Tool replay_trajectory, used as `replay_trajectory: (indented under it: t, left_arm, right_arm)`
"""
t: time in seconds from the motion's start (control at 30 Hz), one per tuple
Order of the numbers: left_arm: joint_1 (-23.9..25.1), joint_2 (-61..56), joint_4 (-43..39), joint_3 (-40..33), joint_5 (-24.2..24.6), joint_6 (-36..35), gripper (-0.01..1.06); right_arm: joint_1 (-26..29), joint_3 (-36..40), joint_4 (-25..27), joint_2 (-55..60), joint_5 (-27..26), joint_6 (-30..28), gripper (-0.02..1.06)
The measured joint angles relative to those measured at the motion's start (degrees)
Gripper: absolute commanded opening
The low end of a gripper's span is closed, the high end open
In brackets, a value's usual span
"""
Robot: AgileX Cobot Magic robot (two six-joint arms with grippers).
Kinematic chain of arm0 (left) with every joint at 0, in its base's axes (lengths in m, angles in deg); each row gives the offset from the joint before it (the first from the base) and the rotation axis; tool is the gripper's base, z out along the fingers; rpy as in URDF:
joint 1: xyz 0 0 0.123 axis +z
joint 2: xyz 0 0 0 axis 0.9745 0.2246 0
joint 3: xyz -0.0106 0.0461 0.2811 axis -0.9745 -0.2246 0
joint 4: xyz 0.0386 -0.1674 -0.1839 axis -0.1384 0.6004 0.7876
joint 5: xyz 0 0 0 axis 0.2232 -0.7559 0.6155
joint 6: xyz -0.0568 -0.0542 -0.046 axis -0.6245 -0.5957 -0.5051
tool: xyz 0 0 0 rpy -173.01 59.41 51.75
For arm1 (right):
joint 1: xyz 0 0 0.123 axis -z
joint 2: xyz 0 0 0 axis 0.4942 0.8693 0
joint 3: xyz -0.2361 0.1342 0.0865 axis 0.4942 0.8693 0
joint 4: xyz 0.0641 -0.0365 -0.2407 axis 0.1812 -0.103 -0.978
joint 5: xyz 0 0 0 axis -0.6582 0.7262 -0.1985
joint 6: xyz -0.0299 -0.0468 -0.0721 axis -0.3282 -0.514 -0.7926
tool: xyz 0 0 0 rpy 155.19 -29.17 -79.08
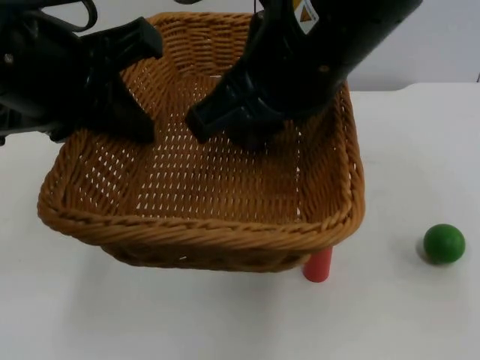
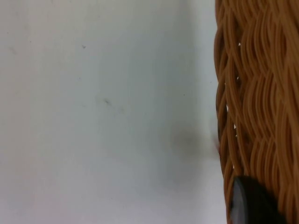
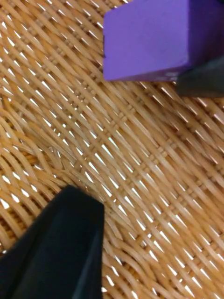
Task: Pick up the basket with the left hand and place the triangular block into the basket with the right hand.
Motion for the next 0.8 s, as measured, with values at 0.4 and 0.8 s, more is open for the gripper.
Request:
replay_trajectory:
  t: [0.4,0.8]
  left_arm:
    - [0.0,0.0,0.22,0.0,-0.37,0.0,0.01]
    - [0.0,0.0,0.22,0.0,-0.37,0.0,0.01]
  right_arm:
    - [-0.26,0.0,-0.13,-1.1,-2.2,-1.76,1.05]
    - [-0.26,0.09,-12.37,-13.55,-0.77,7.87,1.05]
